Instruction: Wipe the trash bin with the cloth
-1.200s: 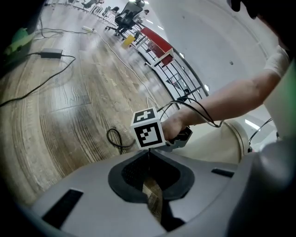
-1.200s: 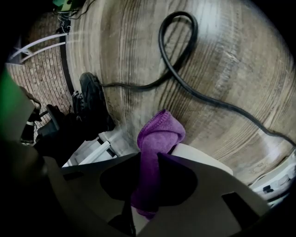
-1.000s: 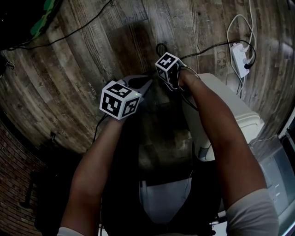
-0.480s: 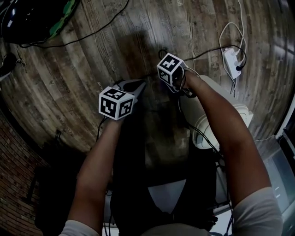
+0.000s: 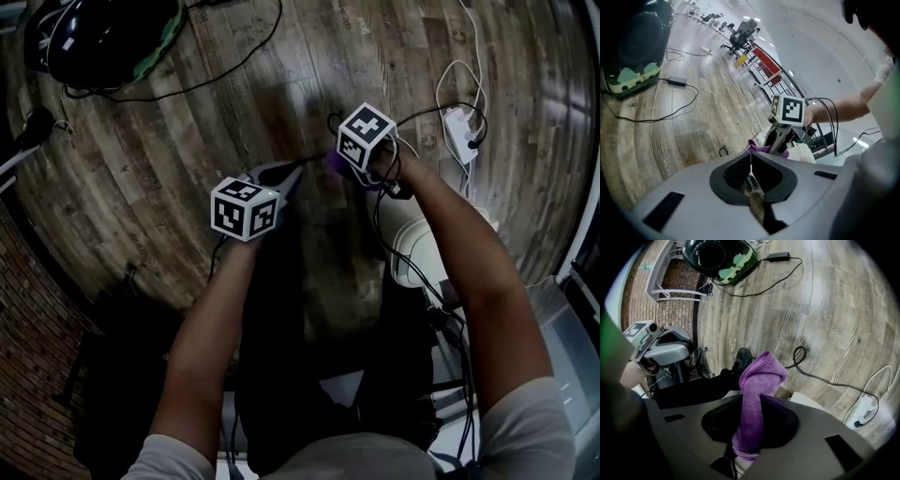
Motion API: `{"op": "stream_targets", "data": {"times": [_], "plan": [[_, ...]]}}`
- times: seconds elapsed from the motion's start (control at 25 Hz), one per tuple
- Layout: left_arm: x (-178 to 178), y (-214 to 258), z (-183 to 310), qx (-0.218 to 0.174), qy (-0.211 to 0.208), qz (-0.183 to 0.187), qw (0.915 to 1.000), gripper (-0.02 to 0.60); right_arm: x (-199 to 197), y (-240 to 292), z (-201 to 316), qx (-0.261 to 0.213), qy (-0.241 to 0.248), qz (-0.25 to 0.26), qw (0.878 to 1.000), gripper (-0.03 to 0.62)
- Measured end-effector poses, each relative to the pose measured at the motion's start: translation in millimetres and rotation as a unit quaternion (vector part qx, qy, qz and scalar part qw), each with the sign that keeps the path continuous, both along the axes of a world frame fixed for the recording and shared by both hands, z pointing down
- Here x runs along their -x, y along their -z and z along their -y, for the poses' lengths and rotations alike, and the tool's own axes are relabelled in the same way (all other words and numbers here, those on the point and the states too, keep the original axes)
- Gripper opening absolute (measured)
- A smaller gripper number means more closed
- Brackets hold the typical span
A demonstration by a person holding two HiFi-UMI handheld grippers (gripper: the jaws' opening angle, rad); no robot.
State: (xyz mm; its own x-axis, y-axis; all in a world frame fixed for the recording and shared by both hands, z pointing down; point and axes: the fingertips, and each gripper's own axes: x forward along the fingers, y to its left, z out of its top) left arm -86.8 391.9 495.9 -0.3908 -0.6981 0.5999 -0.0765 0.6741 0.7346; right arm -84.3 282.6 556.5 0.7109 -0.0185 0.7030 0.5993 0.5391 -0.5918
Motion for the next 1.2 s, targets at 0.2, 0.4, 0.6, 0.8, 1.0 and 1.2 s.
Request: {"op": "stream_targets", "data": {"times": [0.2,0.4,0.6,0.8,1.0,1.2], "plan": [[4,30,-16,-0.005,-0.024,0.007,0.9997,0.009,8,29,-9,0.014,-0.013,0.040,0.999,0.091],[15,74,-41,0.006,-0.049,0.023,0.9985,0.009,31,72,-20,0.033,-0.034,0.120,0.992,0.091],[31,134,-52,0.007,-0.046,0.048,0.9978,0.009,62,136,-22,0.059,-0.072,0.196,0.976,0.091],[34,193,-36,0.004,-0.062,0.075,0.9952,0.009,78,192,-8,0.077,-0.134,0.248,0.957,0.091],[26,236,-1,-0.002,-0.069,0.101,0.9925,0.009,75,232,24,0.090,-0.150,0.304,0.936,0.091],[11,278,33,0.000,-0.084,0.116,0.9896,0.009,64,278,54,0.117,-0.189,0.334,0.916,0.091]]}}
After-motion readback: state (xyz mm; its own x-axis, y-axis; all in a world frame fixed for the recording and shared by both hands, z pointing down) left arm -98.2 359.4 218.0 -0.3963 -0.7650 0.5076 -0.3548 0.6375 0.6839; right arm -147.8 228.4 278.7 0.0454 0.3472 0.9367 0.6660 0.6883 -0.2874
